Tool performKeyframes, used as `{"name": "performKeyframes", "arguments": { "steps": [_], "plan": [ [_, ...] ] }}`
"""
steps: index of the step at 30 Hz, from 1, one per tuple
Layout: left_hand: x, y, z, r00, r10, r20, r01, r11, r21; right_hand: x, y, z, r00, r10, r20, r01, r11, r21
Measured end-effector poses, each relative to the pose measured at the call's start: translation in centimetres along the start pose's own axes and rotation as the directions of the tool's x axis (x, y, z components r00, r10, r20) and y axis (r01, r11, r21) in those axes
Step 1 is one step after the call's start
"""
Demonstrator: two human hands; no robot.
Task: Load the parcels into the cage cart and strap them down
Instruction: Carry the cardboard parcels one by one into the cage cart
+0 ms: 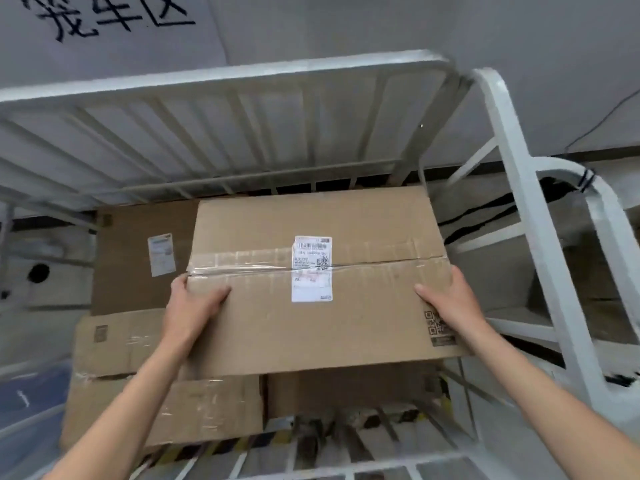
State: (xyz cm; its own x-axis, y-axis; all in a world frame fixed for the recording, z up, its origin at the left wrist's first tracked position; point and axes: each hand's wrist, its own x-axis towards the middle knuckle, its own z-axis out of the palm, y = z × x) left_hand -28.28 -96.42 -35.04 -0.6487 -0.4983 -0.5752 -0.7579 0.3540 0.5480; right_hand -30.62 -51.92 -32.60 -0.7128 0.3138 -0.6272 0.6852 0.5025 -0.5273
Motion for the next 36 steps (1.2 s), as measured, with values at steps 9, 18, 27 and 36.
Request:
{"name": "performKeyframes", "arguments": {
  "steps": [9,18,27,36],
  "plan": [
    [14.8,3.2,9.4,0.997,0.069,-0.027,-0.071,0.994,-0.085,17.2,-1.0,4.4,0.992,-0.070,-0.105,0.076,0.995,0.058],
    [17.3,0.6,15.0,0.995,0.078,-0.070,-0.082,0.995,-0.063,22.8,2.8,6.4,0.991,-0.049,-0.126,0.053,0.998,0.024],
    [17.0,0.0,15.8,0.997,0.072,-0.026,-0.070,0.995,0.065,22.0,4.6,6.5,0.997,-0.025,-0.078,0.016,0.993,-0.118],
    [16.3,-1.1,15.0,0.995,0.069,-0.068,-0.070,0.997,-0.013,21.6,5.1,6.6,0.994,-0.056,-0.090,0.050,0.996,-0.073]
  ]
}}
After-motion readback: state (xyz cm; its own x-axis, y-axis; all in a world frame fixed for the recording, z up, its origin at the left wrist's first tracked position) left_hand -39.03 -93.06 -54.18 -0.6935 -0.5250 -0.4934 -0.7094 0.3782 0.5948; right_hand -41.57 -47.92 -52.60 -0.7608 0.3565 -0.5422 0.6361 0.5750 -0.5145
